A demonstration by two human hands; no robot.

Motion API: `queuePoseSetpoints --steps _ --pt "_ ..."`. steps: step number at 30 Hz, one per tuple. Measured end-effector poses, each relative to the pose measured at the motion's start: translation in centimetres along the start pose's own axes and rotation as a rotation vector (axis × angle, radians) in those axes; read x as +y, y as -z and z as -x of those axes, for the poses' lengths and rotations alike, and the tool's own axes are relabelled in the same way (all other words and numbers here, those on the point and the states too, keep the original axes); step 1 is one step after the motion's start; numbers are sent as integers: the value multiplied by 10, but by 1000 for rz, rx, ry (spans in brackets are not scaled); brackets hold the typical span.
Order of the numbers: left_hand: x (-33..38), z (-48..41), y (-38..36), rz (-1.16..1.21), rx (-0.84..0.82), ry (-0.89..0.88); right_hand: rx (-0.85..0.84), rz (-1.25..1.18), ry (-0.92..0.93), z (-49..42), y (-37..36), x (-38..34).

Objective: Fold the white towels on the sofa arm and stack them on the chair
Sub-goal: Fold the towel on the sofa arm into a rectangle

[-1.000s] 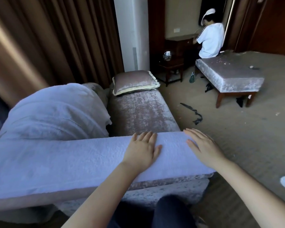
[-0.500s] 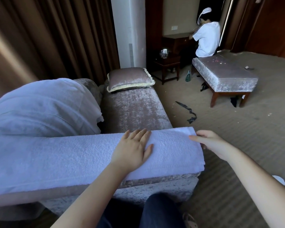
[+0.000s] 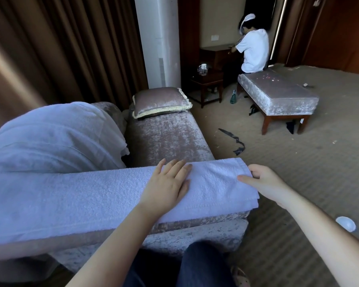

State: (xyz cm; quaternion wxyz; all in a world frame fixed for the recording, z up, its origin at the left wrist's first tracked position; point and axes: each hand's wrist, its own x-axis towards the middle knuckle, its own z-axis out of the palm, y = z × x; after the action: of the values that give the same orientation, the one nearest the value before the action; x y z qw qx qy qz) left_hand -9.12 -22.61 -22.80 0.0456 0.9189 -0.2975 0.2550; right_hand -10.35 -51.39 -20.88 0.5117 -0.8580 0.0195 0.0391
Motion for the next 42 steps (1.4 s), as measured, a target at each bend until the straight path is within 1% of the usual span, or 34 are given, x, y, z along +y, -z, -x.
queuePoseSetpoints --steps 1,3,6,8,10,11,13,18,19,21,24,26,29,33,36,39,42 --pt "2 1 1 70 45 9 -1 -19 2 2 1 -6" --pt "10 1 12 317 107 141 -32 -76 10 9 4 -24" --pt "18 -9 36 814 31 413 -127 -121 65 25 -2 -61" --pt "17 -19 55 1076 -5 522 -141 -79 142 31 -16 -85" --pt "14 -27 74 1264 -22 605 -137 -64 200 36 -38 -108" --pt "11 -28 82 1306 -16 642 -133 -67 231 37 -51 -117" --pt "3 -26 96 1304 14 716 -110 -77 303 37 -75 -133" --pt "-35 -13 121 1096 7 804 -54 -57 439 41 -132 -147" --pt "-43 -11 124 1063 20 823 -7 -61 471 47 -144 -142" --pt "-57 -7 133 1017 48 873 161 -24 560 62 -164 -127" --pt "-74 -3 147 1015 71 937 446 170 674 75 -188 -97" --pt "-76 -3 157 1106 66 913 569 174 626 71 -199 -80" --pt "-71 -7 165 1184 54 862 666 56 497 61 -211 -72" --pt "-64 -19 169 1203 72 802 751 1 560 55 -225 -80" --pt "-64 -21 174 1194 106 782 797 13 556 47 -221 -76" --pt "-74 -10 172 1140 94 817 794 156 629 40 -205 -66" --pt "-87 13 162 1070 61 903 732 343 748 35 -191 -58"
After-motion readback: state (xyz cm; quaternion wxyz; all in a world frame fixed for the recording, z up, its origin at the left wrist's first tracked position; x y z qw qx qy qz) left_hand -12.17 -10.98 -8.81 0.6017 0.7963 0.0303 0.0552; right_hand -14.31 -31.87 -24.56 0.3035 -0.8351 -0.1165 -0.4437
